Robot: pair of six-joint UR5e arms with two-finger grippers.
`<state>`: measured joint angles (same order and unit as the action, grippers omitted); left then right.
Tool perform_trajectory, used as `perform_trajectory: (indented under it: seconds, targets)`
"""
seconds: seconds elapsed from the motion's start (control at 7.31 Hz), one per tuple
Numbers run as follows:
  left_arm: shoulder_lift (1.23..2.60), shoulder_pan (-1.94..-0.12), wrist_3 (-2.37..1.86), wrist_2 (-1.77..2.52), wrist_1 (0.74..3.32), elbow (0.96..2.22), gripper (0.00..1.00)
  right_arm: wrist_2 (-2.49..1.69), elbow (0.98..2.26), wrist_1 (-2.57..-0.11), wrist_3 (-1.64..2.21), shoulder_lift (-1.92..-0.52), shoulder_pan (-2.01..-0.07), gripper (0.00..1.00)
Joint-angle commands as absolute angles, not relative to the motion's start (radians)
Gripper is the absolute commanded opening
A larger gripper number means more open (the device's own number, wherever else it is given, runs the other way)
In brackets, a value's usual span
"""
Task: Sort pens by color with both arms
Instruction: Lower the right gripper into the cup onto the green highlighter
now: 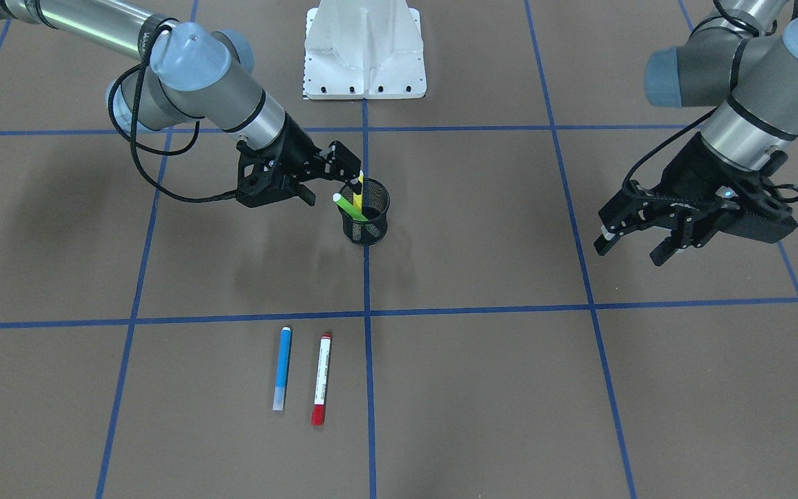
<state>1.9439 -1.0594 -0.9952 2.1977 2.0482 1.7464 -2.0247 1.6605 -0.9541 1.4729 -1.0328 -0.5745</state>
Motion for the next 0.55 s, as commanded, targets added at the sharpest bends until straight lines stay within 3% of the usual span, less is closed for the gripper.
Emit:
perform_trajectory:
  seconds: [0.0,0.14,0.27,0.41]
  targets:
    - [1.944,-1.06,-0.996,2.198,2.046,1.747,1.0,-2.019,1.652,-0.953,1.47,-1.028,-0.561,0.56]
    - [1.944,-1.06,-0.996,2.198,2.046,1.747,1.0,-2.02,1.652,-0.953,1.47,-1.029,-0.563,0.22]
    - [1.944,-1.06,-0.997,2.198,2.046,1.747,1.0,-2.025,1.654,-0.953,1.47,-1.029,-0.563,0.0]
    - [1.942,-1.06,-0.996,2.198,2.046,1.746,1.0,-2.026,1.655,-0.951,1.468,-1.029,-0.564,0.0]
